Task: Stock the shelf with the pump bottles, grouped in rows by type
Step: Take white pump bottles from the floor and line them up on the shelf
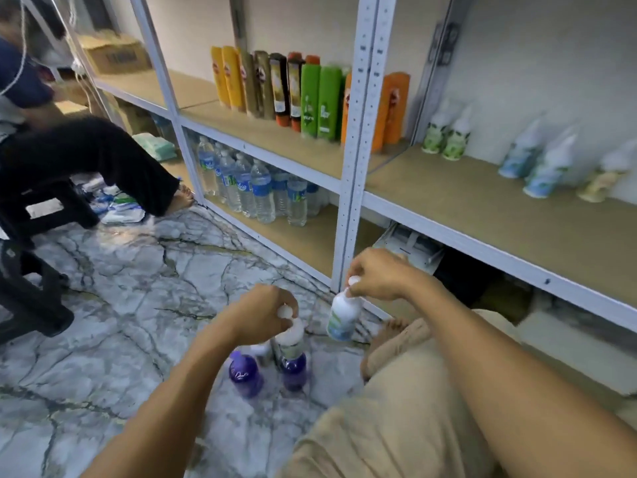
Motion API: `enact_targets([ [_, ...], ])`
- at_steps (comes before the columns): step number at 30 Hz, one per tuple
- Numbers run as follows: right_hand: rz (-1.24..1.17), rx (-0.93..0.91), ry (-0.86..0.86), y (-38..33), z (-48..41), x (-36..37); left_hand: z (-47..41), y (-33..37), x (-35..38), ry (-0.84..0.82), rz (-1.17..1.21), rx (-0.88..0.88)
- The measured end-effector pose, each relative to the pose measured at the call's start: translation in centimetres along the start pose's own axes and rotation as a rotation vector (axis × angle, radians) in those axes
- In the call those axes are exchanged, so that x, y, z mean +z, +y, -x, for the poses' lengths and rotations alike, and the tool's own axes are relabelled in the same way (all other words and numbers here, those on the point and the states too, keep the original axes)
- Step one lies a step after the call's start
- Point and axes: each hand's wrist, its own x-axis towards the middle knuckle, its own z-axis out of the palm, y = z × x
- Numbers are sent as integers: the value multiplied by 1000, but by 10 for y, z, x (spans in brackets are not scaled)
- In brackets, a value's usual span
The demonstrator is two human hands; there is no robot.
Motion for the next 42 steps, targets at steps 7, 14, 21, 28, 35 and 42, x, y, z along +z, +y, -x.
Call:
enact_targets([
  [7,-108,136,376,58,50,-114,-66,92,-82,73,-148,244],
  [14,-70,316,562,130,104,-206,-141,191,-143,185,-363,503],
  [21,11,650,607,205,124,-251,-218,278,-160,329,-499,710],
  [28,-120,907,696,263,123,-259,-288,338,-137,329,-560,835],
  [35,-246,972,744,306,107,-251,-338,374,-113,297,-366,801],
  [42,-441,872,893,333,104,-236,-363,364,-78,363,-36,784],
])
